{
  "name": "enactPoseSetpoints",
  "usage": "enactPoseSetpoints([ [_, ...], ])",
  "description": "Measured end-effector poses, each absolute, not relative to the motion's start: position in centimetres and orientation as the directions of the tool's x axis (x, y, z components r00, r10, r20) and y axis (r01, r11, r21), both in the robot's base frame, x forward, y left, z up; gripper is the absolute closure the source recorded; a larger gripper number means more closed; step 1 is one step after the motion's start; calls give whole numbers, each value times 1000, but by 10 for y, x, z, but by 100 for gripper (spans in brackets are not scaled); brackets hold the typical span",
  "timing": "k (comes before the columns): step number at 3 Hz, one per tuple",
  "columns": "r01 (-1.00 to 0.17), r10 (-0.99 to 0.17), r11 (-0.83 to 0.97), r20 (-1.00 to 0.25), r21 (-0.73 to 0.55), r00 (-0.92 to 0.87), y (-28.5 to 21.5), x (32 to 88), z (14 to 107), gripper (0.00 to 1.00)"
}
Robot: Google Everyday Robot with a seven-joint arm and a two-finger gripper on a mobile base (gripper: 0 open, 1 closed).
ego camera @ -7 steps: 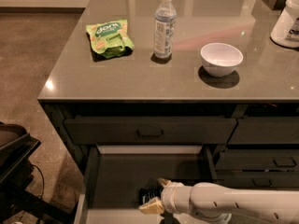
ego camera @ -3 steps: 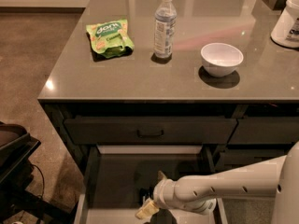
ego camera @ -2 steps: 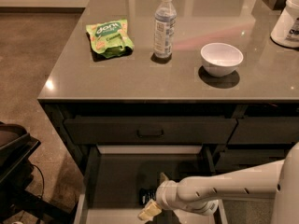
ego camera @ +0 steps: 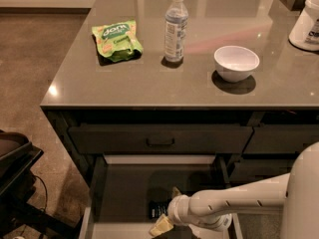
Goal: Pick rxbar blueberry from middle drawer and place on counter
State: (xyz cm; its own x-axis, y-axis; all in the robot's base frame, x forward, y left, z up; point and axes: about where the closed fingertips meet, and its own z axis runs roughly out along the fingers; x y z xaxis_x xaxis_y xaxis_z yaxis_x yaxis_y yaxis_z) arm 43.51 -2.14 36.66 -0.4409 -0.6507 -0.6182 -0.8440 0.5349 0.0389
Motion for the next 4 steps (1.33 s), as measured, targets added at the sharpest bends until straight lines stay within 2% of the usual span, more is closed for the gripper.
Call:
enactPoseSetpoints([
  [2, -822, -637, 568, -611, 39, -470, -20, 435, 350, 0],
  [3, -822, -637, 568, -611, 39, -470, -20, 435, 350, 18],
  [4, -822, -637, 568, -611, 39, -470, -19, 435, 350, 42],
])
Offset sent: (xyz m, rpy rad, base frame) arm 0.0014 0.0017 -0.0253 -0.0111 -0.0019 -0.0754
